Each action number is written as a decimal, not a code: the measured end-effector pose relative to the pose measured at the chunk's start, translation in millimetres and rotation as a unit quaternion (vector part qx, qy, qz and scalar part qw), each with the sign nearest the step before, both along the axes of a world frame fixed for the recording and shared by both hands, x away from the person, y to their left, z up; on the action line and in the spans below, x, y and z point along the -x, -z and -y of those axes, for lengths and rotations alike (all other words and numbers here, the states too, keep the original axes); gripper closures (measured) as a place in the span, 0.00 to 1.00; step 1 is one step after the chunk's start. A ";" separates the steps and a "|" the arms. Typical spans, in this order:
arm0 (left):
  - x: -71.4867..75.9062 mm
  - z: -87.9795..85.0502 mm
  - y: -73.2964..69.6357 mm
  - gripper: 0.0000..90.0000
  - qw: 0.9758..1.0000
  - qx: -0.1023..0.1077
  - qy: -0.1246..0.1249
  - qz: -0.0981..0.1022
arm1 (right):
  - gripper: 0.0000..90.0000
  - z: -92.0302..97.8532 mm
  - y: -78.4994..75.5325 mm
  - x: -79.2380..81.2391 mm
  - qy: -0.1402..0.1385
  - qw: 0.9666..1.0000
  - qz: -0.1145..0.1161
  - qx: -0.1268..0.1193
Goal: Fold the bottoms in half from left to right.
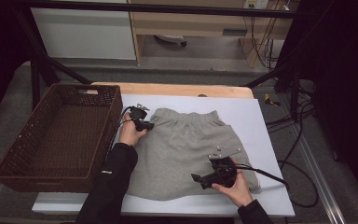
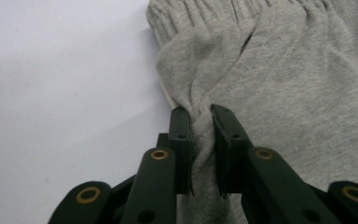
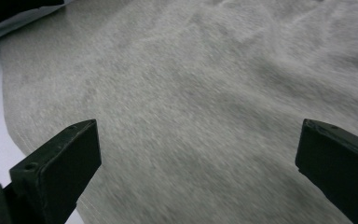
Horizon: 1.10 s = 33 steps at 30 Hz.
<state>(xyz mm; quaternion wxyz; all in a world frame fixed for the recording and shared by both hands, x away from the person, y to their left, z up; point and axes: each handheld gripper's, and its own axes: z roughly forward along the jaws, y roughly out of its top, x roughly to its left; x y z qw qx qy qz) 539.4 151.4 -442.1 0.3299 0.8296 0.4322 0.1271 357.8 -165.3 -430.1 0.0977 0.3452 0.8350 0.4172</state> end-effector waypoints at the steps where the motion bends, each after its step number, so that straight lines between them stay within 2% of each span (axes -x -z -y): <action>1: 0.0 -0.1 -0.1 0.87 1.000 0.000 0.000 -0.001 | 0.01 -2.0 -0.4 -0.2 -0.002 1.000 0.001 0.002; 6: 0.2 0.2 0.1 0.87 1.000 -0.002 0.003 0.003 | 0.01 -13.0 -2.5 -0.9 -0.010 1.000 0.002 -0.002; 15: 0.3 0.4 0.2 0.87 1.000 -0.002 0.002 0.003 | 0.01 -34.6 -5.3 -1.9 -0.026 1.000 0.005 0.007; 17: 0.2 0.2 0.2 0.87 1.000 -0.002 0.002 0.002 | 0.01 -38.2 -5.5 -1.7 -0.030 1.000 0.004 0.000; 20: 0.2 0.3 0.2 0.87 1.000 -0.002 0.002 0.002 | 0.01 -44.2 -6.0 -1.5 -0.035 0.999 0.007 0.009; 24: -0.1 -0.2 0.2 0.87 1.000 0.000 0.002 0.001 | 0.01 -50.9 -5.4 -1.1 -0.041 0.999 0.006 -0.003; 31: -0.4 -0.4 0.1 0.87 1.000 0.000 0.003 0.000 | 0.01 -62.8 -5.3 0.8 -0.053 0.999 0.009 0.011; 33: -0.4 -0.1 0.1 0.87 1.000 -0.001 0.002 0.000 | 0.02 -66.9 -6.5 1.3 -0.055 0.998 0.005 0.003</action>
